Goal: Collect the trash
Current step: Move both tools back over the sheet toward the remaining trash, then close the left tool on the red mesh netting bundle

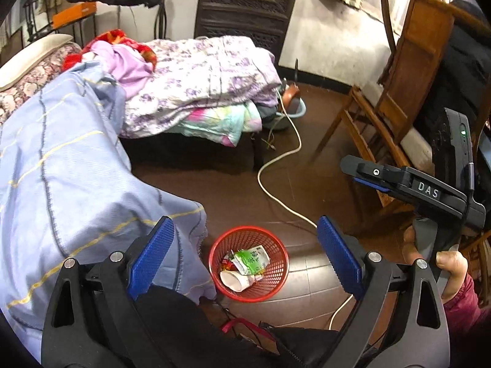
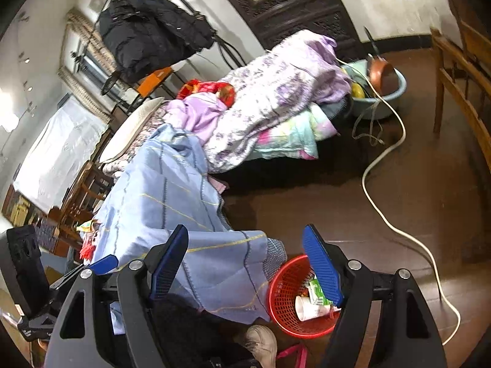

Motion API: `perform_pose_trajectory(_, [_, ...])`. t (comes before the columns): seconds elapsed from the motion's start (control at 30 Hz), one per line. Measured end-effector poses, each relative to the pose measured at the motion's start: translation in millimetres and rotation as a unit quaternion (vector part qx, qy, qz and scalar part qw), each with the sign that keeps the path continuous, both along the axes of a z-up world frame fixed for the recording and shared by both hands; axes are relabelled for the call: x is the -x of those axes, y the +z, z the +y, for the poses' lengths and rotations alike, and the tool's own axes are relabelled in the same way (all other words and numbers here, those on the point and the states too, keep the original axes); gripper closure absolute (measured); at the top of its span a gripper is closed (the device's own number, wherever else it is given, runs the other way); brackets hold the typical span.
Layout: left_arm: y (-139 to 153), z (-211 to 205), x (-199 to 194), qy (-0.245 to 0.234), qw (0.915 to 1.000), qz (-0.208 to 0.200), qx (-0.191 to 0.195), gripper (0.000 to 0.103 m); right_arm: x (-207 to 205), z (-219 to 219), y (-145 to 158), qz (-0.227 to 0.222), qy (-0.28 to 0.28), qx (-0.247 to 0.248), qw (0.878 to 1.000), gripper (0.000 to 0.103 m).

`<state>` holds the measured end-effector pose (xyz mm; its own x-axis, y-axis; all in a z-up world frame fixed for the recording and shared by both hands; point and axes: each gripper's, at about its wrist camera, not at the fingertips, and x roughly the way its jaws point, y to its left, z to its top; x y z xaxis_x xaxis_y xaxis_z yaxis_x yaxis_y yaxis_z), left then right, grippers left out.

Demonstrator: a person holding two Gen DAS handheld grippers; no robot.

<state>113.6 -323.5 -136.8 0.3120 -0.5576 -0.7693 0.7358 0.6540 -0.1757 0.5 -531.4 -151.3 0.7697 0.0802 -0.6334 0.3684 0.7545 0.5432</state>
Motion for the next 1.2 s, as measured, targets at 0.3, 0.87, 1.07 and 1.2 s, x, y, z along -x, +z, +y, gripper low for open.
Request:
perform_pose_trajectory(0.3, [23,44,7,0.052,0.9977,-0.039,0.019,0.012,-11,54,46,-0.007,0.047,0.085,0.995,0.021])
perform_pose_trajectory(0.87, [13,259,-82,0.309,0.9506,-0.027,0.02,0.01,-78,199,68,0.001,0.184,0.13,0.974,0.016])
perform_pose_trajectory(1.07, [6,351,-137,0.42,0.9073,-0.004,0.026,0.01,-104,227,68,0.011,0.194,0.125,0.973,0.016])
perform_pose_trajectory(1.2, [2,373,-171,0.43,0.9021,0.006,0.032,0.01,-120,239,68,0.022,0.197,0.126,0.972,0.016])
